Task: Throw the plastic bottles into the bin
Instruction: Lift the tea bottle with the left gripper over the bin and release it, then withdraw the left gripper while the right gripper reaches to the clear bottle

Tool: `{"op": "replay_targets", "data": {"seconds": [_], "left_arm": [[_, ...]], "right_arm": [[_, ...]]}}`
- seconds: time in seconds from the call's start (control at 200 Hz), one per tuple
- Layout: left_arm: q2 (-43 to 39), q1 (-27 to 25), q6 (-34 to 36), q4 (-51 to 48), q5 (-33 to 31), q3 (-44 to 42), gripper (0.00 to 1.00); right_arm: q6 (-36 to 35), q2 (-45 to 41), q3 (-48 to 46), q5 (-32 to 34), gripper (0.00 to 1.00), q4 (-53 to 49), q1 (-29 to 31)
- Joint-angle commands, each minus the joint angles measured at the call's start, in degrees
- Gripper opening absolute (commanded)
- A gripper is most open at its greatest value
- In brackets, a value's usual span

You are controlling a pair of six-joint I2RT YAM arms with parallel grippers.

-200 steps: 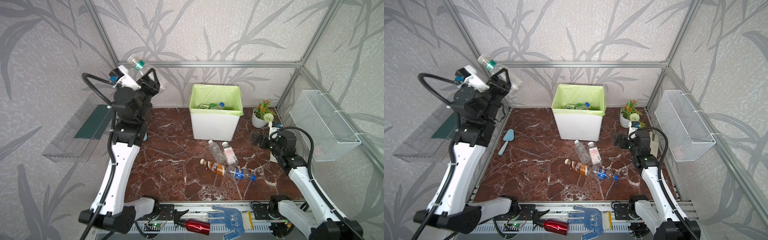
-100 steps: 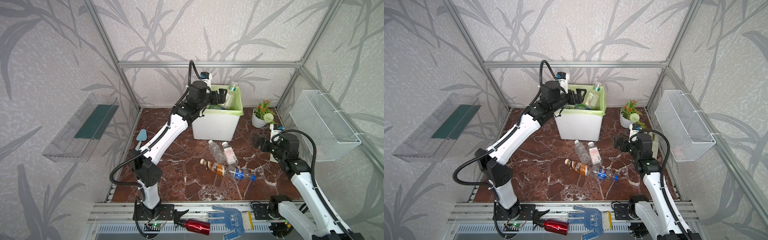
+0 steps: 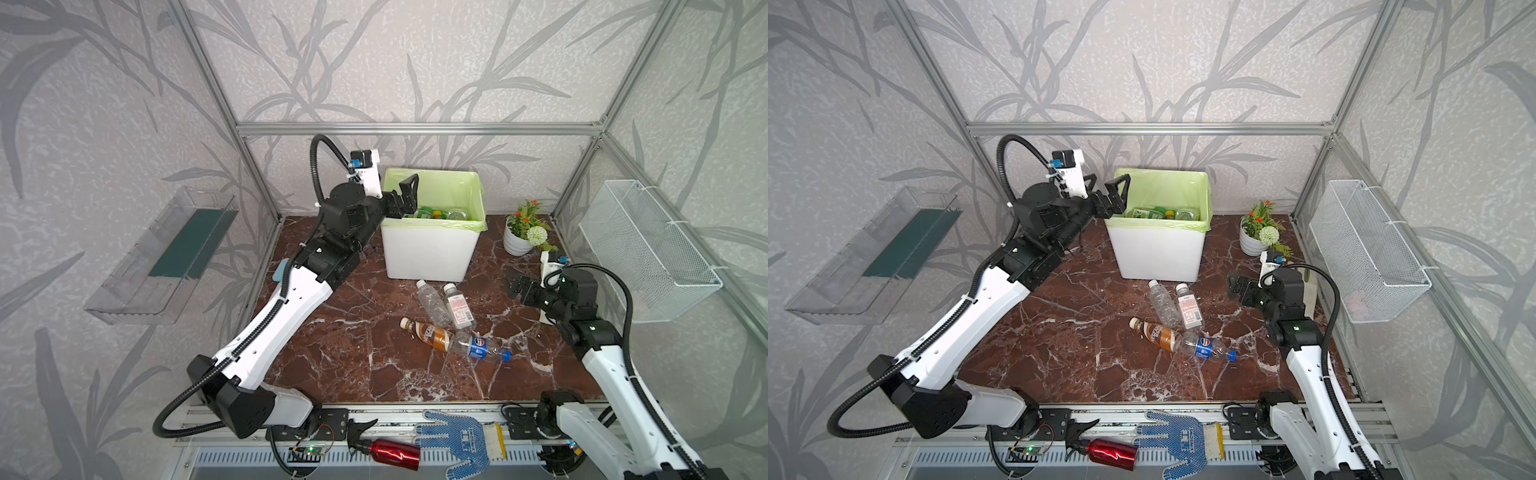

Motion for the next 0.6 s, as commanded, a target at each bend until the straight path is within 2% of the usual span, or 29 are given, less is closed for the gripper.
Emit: {"op": "replay_targets", "data": {"seconds": [0.0,0.09,0.285,0.4,0.595], "left_arm": [[-4.62,1.45,1.28,-1.56,-3.50,-5.19,0.99],[-7.67,2.41,0.13,-2.74,-5.36,-10.86,0.99],[-15.41,8.16,-7.13,-4.73,-5.18,-24.00,0.99],[-19.83,13.37,-10.78,-6.54,-3.39,-30.18,0.99],[-25.45,18.63,-11.71,-10.61,-3.22,-36.46,0.99]], "right_arm": [[3.27,-0.58,-0.71,-1.62,0.97,-2.66,0.14],[4.21,-0.46,-1.56,-1.38,0.94,-3.24,2.25],[1.31,1.52,-1.42,5.29,0.94,-5.30,13.49],[-7.41,4.58,0.53,6.01,0.97,-8.92,19.31],[-23.32,11.58,9.12,7.27,0.97,-22.57,23.62]]}}
